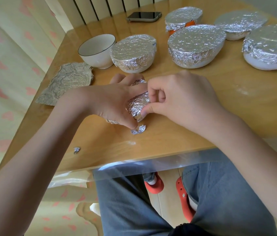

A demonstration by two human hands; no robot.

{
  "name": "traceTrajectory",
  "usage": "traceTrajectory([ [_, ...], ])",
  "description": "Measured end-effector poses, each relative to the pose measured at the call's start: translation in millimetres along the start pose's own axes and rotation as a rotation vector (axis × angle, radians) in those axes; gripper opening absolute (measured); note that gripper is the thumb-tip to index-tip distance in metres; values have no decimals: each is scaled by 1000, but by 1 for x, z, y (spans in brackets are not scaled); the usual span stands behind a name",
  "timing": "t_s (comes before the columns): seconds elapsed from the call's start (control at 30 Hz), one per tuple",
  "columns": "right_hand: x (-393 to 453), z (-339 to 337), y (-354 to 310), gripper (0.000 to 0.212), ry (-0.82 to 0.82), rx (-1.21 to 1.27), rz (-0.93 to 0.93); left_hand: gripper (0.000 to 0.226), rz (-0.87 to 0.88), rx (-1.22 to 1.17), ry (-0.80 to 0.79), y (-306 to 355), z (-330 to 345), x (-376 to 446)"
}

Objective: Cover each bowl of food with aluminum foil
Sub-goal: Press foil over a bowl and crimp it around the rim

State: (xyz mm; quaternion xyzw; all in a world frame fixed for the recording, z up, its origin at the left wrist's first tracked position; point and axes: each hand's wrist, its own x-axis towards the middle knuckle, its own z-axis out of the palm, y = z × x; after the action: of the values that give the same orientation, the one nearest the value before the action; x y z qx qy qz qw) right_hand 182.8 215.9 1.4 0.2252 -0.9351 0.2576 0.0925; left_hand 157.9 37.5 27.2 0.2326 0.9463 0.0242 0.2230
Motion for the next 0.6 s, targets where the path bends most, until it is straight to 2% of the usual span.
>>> traceTrajectory([
  [0.1,-5,4,-3,35,26,-70,-64,57,-11,-61,-13,1,0,-1],
  [0.13,-8,7,-4,30,57,-87,-92,61,-31,-79,4,1,0,-2],
  [0.23,-13,14,-6,24,161,-111,-129,92,-156,-153,100,3,0,-2],
  [0.37,-21,10,8,24,87,-88,-51,101,-367,-49,199,23,9,6],
  [0.5,-34,14,14,21,-5,-18,-12,125,-486,-6,70,26,5,6],
  [0.6,-34,18,10,26,-34,81,33,146,-387,70,-47,5,-13,-12],
])
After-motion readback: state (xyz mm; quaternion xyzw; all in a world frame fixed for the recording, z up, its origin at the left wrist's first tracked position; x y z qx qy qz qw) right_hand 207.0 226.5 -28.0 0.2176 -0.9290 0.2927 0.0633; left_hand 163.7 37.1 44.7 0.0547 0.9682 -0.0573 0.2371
